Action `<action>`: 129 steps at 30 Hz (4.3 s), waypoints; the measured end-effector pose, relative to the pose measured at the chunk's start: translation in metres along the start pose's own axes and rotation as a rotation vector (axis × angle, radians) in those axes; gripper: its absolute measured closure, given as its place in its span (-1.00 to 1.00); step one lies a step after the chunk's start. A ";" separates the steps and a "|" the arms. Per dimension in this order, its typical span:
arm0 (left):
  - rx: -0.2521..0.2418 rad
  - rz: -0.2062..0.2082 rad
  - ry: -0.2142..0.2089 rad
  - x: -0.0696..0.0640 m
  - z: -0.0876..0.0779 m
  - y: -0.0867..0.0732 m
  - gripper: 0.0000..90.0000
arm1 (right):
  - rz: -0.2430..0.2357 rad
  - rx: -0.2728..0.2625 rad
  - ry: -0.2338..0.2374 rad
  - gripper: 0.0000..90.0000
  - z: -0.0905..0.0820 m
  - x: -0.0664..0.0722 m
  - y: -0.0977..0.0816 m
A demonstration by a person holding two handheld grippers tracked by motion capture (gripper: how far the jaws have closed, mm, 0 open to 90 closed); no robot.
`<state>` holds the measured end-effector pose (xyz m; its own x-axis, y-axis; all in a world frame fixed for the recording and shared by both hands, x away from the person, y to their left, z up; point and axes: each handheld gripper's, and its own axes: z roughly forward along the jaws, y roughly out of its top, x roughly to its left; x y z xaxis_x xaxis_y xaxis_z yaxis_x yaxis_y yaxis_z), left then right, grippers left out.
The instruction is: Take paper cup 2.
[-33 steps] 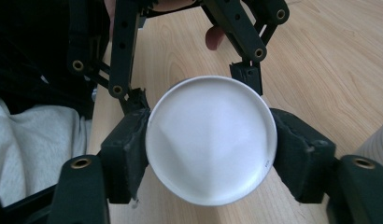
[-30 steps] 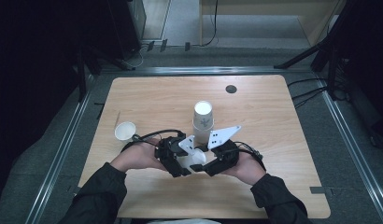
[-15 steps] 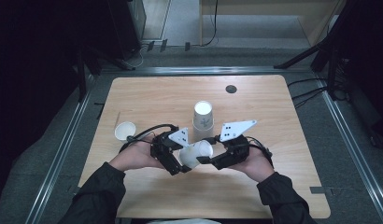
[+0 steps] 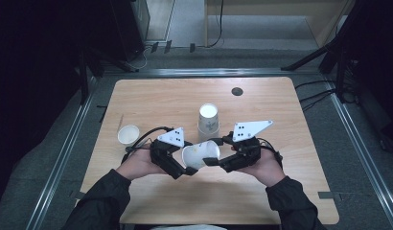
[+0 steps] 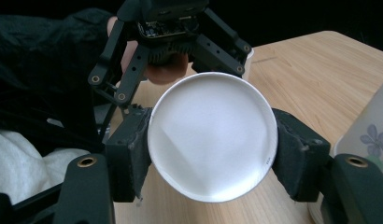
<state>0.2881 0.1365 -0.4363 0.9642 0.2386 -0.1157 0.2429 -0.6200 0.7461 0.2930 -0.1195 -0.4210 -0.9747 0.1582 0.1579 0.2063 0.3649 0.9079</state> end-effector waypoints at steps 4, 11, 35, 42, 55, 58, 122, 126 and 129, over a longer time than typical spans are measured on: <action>-0.020 0.007 -0.009 -0.001 0.003 0.000 -0.68 | 0.009 -0.015 0.020 -0.21 0.002 0.002 0.002; -0.061 0.035 -0.035 -0.002 -0.002 -0.001 -0.55 | 0.019 -0.007 0.046 -0.21 0.003 0.002 0.001; 0.111 0.106 0.029 0.001 -0.017 0.004 -0.40 | -0.003 0.052 0.021 -0.48 0.012 0.000 -0.008; 0.233 0.134 0.051 0.004 -0.004 0.003 -0.41 | -0.026 0.074 0.015 -0.49 0.016 0.000 -0.011; 0.354 0.114 -0.017 0.005 0.017 0.004 -0.43 | -0.033 0.148 0.039 -0.45 0.038 -0.003 -0.021; 0.366 0.109 -0.023 0.006 0.020 0.004 -0.43 | -0.040 0.170 0.048 -0.43 0.042 -0.003 -0.024; -0.146 -0.026 -0.055 0.004 -0.009 0.002 -0.64 | 0.012 0.000 0.089 -0.25 0.007 -0.014 -0.013; -0.154 -0.021 -0.053 0.004 -0.012 0.001 -0.53 | 0.016 0.000 0.099 -0.24 0.007 -0.014 -0.013; -0.147 -0.001 -0.047 0.004 -0.014 0.002 -0.49 | 0.017 0.002 0.102 -0.24 0.007 -0.014 -0.013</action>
<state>0.2909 0.1468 -0.4264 0.9687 0.2017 -0.1444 0.2290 -0.5032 0.8333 0.3044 -0.1196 -0.4378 -0.9746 0.0705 0.2124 0.2234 0.3650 0.9038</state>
